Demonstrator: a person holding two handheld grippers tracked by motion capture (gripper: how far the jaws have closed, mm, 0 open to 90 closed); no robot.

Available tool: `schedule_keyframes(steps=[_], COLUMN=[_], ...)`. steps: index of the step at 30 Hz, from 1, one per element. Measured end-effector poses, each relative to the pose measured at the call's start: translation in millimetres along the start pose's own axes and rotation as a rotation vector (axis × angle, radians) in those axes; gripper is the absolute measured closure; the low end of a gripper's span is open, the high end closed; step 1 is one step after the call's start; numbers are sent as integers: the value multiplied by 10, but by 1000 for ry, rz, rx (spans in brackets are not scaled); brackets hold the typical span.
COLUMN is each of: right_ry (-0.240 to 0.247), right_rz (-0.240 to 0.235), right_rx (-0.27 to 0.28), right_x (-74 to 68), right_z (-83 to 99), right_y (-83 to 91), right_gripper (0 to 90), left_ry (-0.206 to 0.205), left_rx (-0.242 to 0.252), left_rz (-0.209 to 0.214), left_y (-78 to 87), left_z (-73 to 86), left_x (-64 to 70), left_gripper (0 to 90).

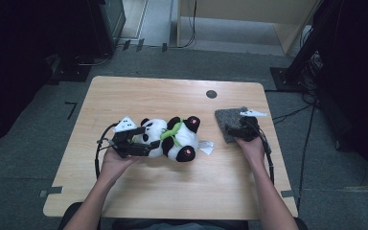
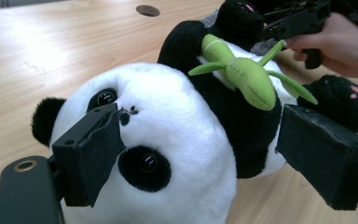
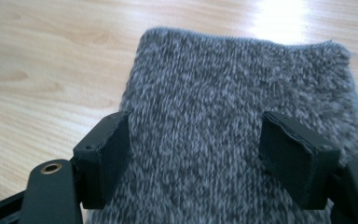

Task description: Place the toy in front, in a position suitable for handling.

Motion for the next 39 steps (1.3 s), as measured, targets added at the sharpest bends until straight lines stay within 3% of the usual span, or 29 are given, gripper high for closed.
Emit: schedule_keyframes(steps=[9,11,14,18,25,27,30,33,35,39], right_ry=[-8,1,21,41,48,50,54,55,59,55], right_rz=[5,18,35,41,47,49,45,44,42,39], right_rx=[-23,-25,-10,8,6,5,3,3,8,16], right_x=[80,84,83,87,87,85,83,77,74,73], right_z=[20,35,56,74,76,76,78,80,81,80], right_y=[-109,-133,-149,-141,-143,-146,-145,-142,-135,-126], right_gripper=[188,191,206,227,232,242,268,295,357,436], left_ry=[29,42,54,31,35,44,85,88,68,62], left_rx=[-11,-26,-34,-53,-53,-46,-69,-50,-30,-17], left_rz=[-34,-59,-51,-66,-68,-63,-24,-19,-26,-28], left_y=[64,66,36,-47,-128,-140,-215,-227,-229,-221], left_z=[136,185,232,278,310,318,396,403,420,431], left_x=[-129,-189,-210,-221,-228,-239,-276,-286,-282,-277], left_gripper=[135,131,129,110,71,69,16,10,13,69])
Point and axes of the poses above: each handheld gripper's, and its own axes: y roughly backward along the jaws, z roughly out of its underside, x roughly to its right, the point moved 8 cm from there along -y, roughly forward along the jaws, and after that the axes turned 6 degrees about -z, right-handed, at the moved point
